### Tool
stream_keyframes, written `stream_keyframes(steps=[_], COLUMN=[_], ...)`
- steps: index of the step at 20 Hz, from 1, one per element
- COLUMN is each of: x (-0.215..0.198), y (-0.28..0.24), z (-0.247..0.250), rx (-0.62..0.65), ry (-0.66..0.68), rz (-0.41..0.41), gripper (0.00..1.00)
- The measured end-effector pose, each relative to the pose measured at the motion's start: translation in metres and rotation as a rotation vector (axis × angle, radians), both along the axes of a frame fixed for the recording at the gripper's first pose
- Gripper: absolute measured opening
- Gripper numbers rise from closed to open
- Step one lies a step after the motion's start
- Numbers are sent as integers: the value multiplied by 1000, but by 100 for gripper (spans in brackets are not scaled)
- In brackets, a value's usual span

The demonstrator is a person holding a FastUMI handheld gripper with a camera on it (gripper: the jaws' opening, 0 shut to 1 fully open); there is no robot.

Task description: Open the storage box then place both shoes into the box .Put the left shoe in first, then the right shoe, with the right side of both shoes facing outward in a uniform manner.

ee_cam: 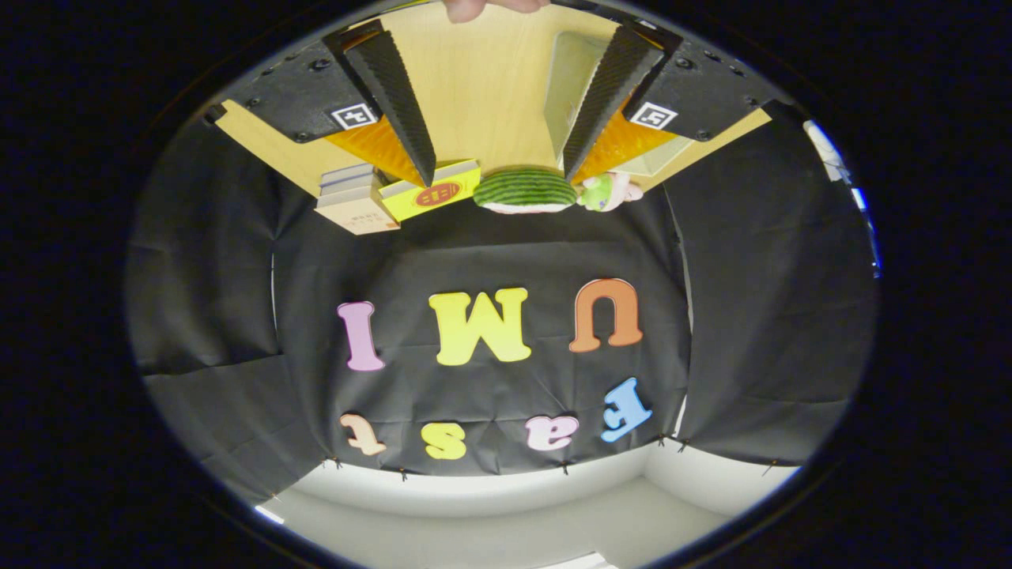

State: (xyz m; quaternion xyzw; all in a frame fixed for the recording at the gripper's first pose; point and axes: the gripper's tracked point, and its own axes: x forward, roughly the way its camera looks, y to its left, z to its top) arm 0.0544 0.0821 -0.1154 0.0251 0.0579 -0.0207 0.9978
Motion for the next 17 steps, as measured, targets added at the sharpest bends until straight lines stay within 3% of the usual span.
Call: stream_keyframes(steps=[17], x=[8], y=[7], z=[3], rx=[-9], ry=[8], rz=[-8], gripper=[100])
